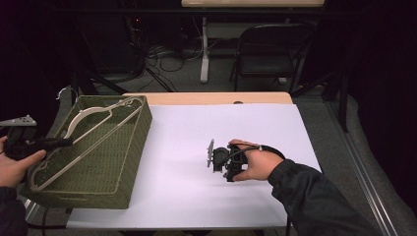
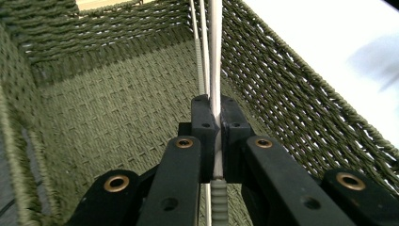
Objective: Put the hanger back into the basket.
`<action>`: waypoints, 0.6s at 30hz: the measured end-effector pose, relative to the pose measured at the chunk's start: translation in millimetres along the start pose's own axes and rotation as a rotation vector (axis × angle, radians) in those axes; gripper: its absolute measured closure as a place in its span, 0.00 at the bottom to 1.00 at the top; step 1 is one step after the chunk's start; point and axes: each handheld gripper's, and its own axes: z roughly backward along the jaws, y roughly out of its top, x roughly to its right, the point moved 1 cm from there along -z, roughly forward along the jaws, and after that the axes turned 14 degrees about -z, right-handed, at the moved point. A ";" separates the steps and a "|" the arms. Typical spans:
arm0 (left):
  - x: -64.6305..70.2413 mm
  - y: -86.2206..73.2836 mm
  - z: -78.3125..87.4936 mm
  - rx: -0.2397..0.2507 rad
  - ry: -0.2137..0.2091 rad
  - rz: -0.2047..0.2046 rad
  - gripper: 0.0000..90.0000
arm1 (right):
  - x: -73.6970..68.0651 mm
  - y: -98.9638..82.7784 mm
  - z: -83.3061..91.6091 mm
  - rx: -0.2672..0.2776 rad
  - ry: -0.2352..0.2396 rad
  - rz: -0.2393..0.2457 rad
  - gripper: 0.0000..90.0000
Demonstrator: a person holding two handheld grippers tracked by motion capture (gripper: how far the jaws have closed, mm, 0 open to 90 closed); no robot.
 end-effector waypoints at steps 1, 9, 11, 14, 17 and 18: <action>-1.1 -3.5 -0.7 -0.004 0.005 -0.009 0.97 | -0.3 -0.3 0.0 -0.001 0.001 -0.006 0.49; 1.1 -18.2 -14.6 -0.052 -0.015 -0.030 0.97 | 0.9 -2.2 1.0 -0.001 -0.002 -0.012 0.49; 2.0 -19.2 -18.5 -0.054 -0.023 -0.031 0.97 | 1.2 -2.5 0.9 0.000 -0.002 -0.011 0.49; 1.2 -21.8 -23.1 -0.061 -0.017 -0.033 0.97 | 0.8 -3.1 1.0 0.000 -0.005 -0.015 0.49; 1.3 -24.8 -28.2 -0.090 -0.009 -0.033 0.97 | 0.9 -3.4 1.4 0.004 -0.003 -0.015 0.49; 0.9 -26.0 -29.4 -0.097 -0.009 -0.039 0.97 | 0.9 -3.7 1.8 0.004 -0.003 -0.016 0.49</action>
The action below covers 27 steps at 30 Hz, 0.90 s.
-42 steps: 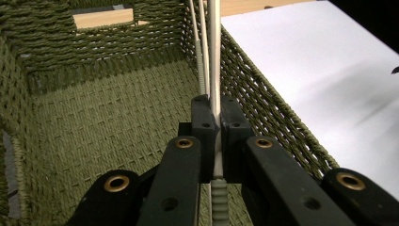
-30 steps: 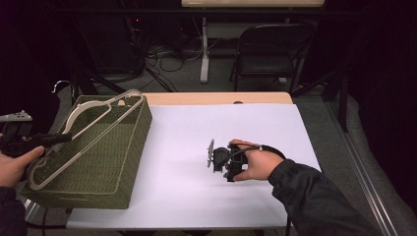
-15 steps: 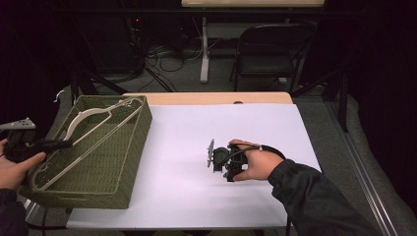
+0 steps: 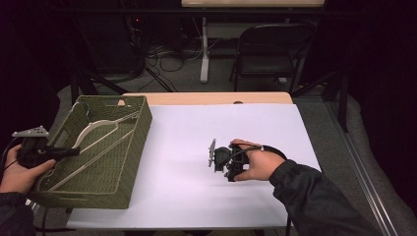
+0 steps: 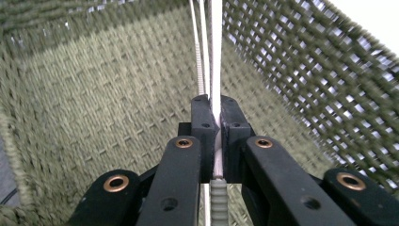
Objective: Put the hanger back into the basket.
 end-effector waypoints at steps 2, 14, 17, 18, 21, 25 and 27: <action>-0.2 -1.8 -1.6 0.005 0.005 0.007 0.97 | 0.2 -0.5 0.1 0.002 0.000 -0.001 0.49; -1.7 0.7 9.2 0.043 0.041 0.045 0.66 | 0.1 -1.9 0.0 0.003 0.001 0.006 0.49; -1.3 -1.4 10.6 0.038 0.072 0.036 0.56 | -0.4 -2.8 -0.6 -0.004 -0.002 -0.005 0.49; -1.2 -1.9 11.2 0.036 0.076 0.034 0.55 | -0.1 -3.1 -1.1 -0.002 0.002 -0.006 0.49; -0.6 -3.2 13.9 0.036 0.115 0.026 0.50 | -0.3 -3.0 -1.2 -0.004 0.001 -0.005 0.49; 1.7 -4.8 21.9 0.053 0.145 0.039 0.46 | -0.6 -2.6 -1.9 -0.001 0.003 0.003 0.49; 3.4 -6.0 25.1 0.065 0.159 0.048 0.46 | -0.9 -2.6 -1.8 0.001 0.003 0.004 0.49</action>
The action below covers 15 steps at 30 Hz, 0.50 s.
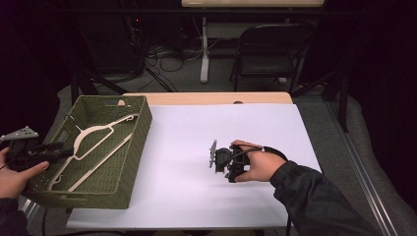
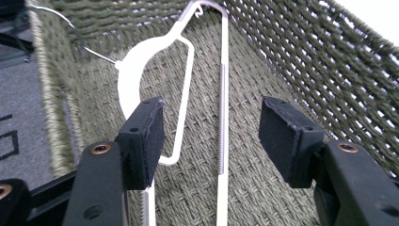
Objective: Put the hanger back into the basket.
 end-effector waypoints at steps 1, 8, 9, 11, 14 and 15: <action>1.1 -0.4 1.6 0.000 0.005 0.001 0.45 | -0.1 -0.2 0.1 0.001 0.000 0.000 0.49; 15.1 1.8 12.3 -0.001 0.020 0.006 0.43 | -0.7 -4.7 -0.6 0.001 0.001 -0.018 0.48; 18.6 3.3 14.0 0.002 0.019 0.006 0.43 | -0.7 -5.5 -0.5 0.001 0.004 -0.023 0.48; 24.3 5.6 15.4 0.003 0.017 0.007 0.43 | -0.5 -8.5 0.0 0.004 0.004 -0.035 0.48; 37.0 10.9 16.1 -0.008 0.009 -0.016 0.43 | 0.0 -13.7 1.1 0.006 0.003 -0.056 0.48; 43.0 13.5 15.7 -0.012 0.002 -0.024 0.43 | 0.3 -16.1 1.8 0.006 0.002 -0.061 0.48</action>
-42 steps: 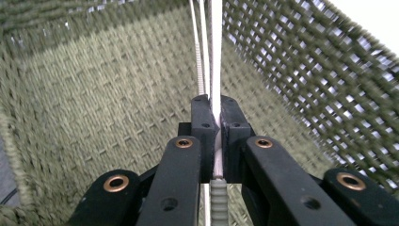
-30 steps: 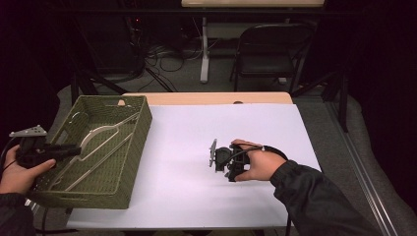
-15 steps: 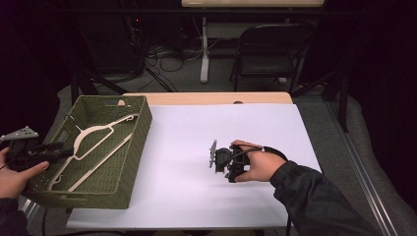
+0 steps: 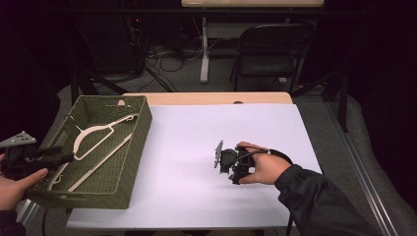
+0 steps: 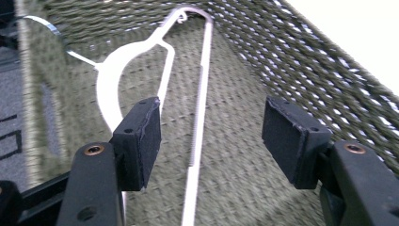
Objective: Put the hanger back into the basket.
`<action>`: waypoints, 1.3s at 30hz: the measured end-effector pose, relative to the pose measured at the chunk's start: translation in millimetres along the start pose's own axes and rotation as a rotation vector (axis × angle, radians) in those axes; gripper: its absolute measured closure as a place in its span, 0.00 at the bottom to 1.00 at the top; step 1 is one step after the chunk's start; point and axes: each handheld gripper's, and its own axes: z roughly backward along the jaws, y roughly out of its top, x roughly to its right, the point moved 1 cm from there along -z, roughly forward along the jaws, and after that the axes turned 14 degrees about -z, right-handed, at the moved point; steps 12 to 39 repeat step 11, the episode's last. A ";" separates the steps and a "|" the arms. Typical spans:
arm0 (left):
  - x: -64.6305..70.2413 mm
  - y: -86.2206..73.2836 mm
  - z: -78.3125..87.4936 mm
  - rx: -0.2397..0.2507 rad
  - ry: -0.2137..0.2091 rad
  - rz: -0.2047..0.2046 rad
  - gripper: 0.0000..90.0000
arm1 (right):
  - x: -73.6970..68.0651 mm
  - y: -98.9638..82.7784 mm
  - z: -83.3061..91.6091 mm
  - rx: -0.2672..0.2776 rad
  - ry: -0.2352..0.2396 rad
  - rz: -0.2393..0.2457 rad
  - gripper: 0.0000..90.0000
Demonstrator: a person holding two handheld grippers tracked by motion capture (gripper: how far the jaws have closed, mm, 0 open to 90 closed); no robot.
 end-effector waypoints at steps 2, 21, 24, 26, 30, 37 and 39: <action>10.6 4.6 -1.1 0.002 -0.007 -0.011 0.43 | 0.8 -6.3 1.2 0.006 0.004 -0.029 0.48; 53.8 16.2 -13.5 0.056 -0.084 -0.062 0.42 | 7.9 -51.6 1.8 0.029 0.003 -0.185 0.47; 53.8 16.2 -13.5 0.056 -0.084 -0.062 0.42 | 7.9 -51.6 1.8 0.029 0.003 -0.185 0.47; 53.8 16.2 -13.5 0.056 -0.084 -0.062 0.42 | 7.9 -51.6 1.8 0.029 0.003 -0.185 0.47; 53.8 16.2 -13.5 0.056 -0.084 -0.062 0.42 | 7.9 -51.6 1.8 0.029 0.003 -0.185 0.47; 53.8 16.2 -13.5 0.056 -0.084 -0.062 0.42 | 7.9 -51.6 1.8 0.029 0.003 -0.185 0.47; 53.8 16.2 -13.5 0.056 -0.084 -0.062 0.42 | 7.9 -51.6 1.8 0.029 0.003 -0.185 0.47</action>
